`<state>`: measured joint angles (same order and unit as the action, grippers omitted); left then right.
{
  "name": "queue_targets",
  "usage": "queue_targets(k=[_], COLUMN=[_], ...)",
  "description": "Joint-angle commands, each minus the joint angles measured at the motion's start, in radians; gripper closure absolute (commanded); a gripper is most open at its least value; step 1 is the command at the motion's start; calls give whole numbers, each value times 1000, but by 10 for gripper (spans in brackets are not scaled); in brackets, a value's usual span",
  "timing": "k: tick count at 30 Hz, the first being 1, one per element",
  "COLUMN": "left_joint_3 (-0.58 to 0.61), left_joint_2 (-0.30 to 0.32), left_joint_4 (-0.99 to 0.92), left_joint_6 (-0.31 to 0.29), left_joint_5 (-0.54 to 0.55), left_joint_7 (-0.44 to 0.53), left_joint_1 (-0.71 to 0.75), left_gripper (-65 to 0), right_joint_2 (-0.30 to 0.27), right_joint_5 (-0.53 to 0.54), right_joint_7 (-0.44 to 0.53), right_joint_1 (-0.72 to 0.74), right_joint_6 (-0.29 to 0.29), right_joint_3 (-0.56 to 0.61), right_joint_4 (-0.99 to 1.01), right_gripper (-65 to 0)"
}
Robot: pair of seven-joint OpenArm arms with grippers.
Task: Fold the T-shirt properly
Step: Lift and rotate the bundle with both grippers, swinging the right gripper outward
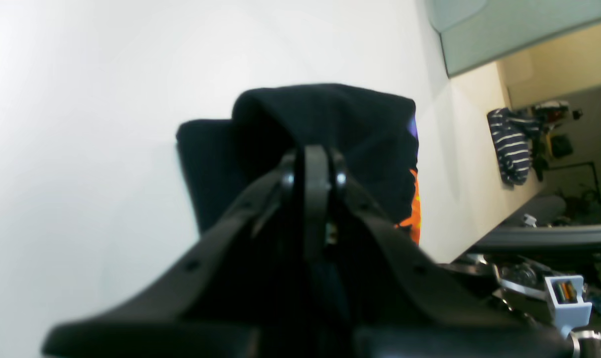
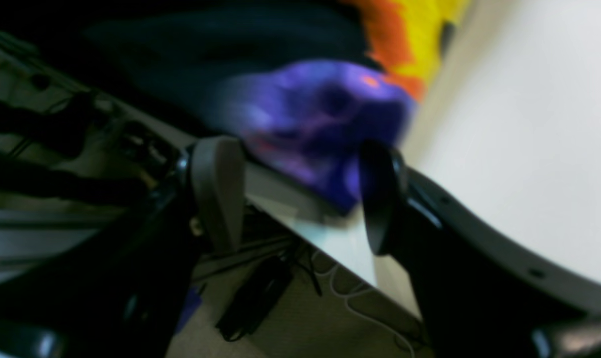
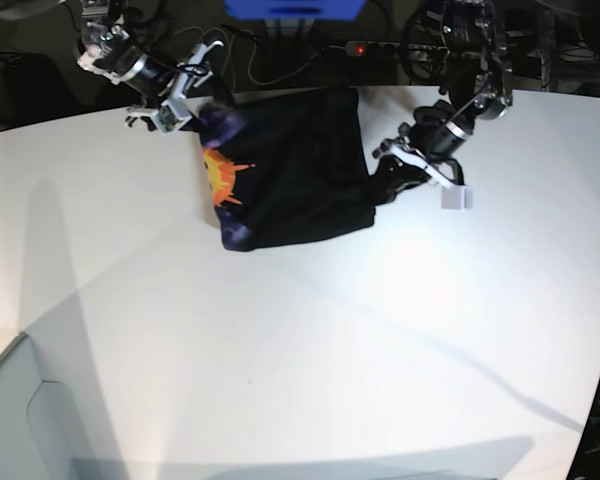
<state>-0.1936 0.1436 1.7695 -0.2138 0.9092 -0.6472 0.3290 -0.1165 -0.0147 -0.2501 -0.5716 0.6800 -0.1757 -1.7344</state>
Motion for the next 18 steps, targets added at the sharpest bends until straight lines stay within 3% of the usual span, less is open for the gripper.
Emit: queue_targets(k=[1,14,18], left_joint_3=[-20,-40,-45], left_joint_2=[3,1,0], left_joint_4=[13,-12,-55], left_joint_6=[-9,-9,-9], left_joint_5=[17,9,9], left_joint_7=[17,17,17], left_joint_1=[-3,-5,-5], left_gripper=[0,0,0], right_joint_2=[-5,-4,-4], right_joint_5=[25,25,25], right_joint_7=[25,25,25], right_joint_1=[-3,-3,-1], right_joint_6=[18,18,18], right_joint_3=[-11,-8,-8], right_joint_4=[-19,-23,-23], right_gripper=[-336,-119,-97])
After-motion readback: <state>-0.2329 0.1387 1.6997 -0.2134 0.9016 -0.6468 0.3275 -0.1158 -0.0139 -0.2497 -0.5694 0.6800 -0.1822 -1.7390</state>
